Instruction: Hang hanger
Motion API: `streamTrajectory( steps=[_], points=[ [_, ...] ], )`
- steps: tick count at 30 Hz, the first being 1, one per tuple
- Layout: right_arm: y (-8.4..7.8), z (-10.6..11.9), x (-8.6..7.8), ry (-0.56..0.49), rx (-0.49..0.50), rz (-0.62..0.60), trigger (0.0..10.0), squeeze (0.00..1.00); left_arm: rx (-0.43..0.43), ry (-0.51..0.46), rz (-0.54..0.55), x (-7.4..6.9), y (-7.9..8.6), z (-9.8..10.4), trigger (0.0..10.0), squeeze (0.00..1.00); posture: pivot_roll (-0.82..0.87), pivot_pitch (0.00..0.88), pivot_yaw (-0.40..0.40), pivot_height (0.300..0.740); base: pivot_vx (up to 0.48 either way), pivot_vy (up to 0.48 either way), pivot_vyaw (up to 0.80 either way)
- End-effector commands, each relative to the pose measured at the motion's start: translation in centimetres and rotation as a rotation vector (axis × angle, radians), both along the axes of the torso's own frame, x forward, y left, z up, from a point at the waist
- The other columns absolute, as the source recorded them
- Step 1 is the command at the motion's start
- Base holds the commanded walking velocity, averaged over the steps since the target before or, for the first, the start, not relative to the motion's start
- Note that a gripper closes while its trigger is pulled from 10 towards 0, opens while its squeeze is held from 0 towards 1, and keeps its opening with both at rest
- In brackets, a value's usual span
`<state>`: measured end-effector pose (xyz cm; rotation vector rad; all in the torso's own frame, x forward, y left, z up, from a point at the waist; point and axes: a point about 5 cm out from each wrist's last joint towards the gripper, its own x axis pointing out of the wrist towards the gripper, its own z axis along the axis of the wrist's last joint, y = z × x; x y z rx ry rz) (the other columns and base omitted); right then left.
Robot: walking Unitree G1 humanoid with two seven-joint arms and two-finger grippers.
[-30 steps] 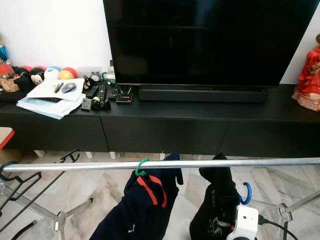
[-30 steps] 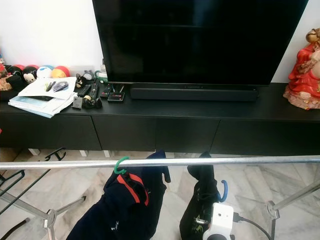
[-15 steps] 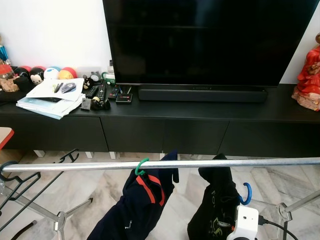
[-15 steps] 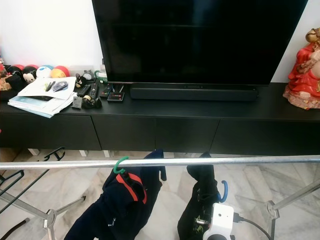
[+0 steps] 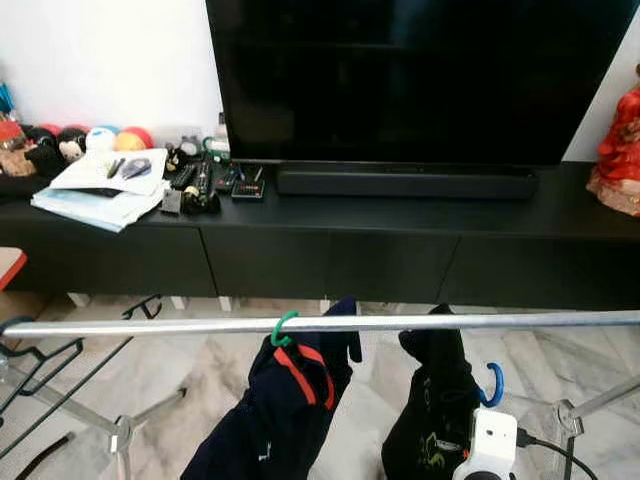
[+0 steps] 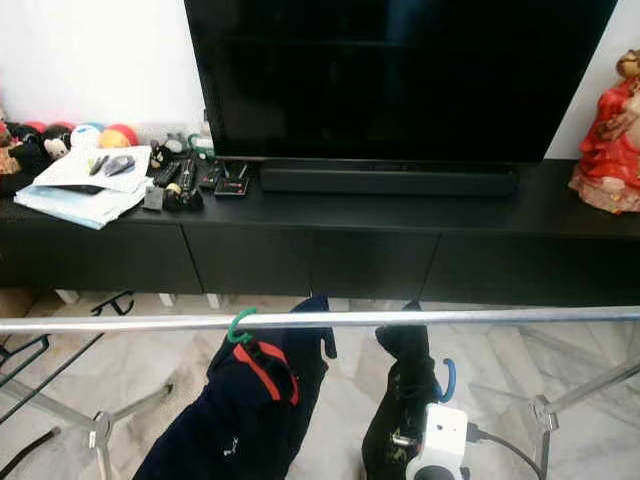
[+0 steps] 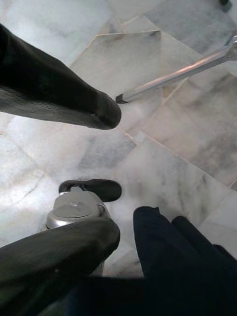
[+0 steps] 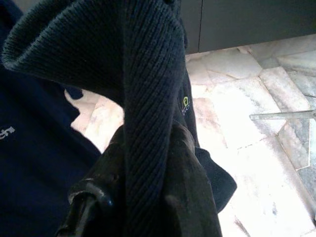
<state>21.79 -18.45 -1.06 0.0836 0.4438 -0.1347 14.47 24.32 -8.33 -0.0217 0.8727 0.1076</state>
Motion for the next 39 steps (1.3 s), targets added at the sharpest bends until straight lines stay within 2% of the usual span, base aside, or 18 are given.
streamTrajectory(
  steps=[1,39],
  points=[
    [-0.26,0.42,0.25,-0.033,-0.003,-0.011,10.0,0.0,-0.002,0.034,0.014,-0.91,0.22,-0.33,10.0,0.0,0.07,0.032,0.011,0.74,-0.27,0.0,0.0],
    [-0.4,0.5,0.52,-0.035,-0.01,-0.004,10.0,0.0,-0.01,0.03,0.019,-0.98,-0.07,-0.42,10.0,0.0,0.07,0.024,-0.001,0.74,-0.271,0.0,0.0]
  ],
)
